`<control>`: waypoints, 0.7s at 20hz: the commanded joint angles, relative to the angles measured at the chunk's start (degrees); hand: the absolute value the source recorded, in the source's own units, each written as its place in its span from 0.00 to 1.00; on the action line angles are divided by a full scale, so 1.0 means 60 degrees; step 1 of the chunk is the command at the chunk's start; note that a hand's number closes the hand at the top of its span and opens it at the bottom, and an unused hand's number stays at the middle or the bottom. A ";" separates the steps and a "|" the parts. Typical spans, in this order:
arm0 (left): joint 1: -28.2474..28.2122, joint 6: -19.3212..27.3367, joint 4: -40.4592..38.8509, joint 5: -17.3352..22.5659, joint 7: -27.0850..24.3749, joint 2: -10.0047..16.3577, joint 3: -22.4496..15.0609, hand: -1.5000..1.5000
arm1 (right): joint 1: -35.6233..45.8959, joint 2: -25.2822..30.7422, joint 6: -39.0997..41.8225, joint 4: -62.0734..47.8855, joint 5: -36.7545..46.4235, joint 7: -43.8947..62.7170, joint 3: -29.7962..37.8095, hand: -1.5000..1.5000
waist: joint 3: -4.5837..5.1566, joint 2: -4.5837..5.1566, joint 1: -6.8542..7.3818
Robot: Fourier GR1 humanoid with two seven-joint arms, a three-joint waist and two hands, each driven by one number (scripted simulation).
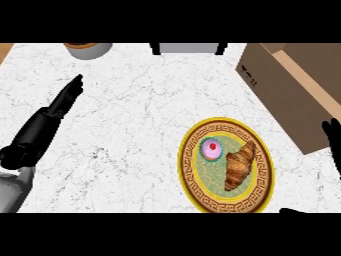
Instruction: Pick the cupcake from the plate and place it in the cardboard box
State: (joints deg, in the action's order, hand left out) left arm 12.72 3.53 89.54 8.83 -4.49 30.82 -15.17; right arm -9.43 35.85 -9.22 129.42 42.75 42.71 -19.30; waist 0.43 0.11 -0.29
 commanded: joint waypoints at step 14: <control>0.0598 -0.0263 -0.0419 -0.0219 0.0079 -0.0478 -0.0126 0.50 | 0.4647 -0.3487 0.5394 -0.2415 0.0129 0.6256 -0.2860 0.00 | -0.0022 -0.0015 0.0378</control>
State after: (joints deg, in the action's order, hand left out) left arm 15.92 1.58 86.29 7.77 -5.49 28.50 -15.79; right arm 13.24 21.59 14.52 118.94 43.32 65.41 -33.70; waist 0.39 0.33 2.25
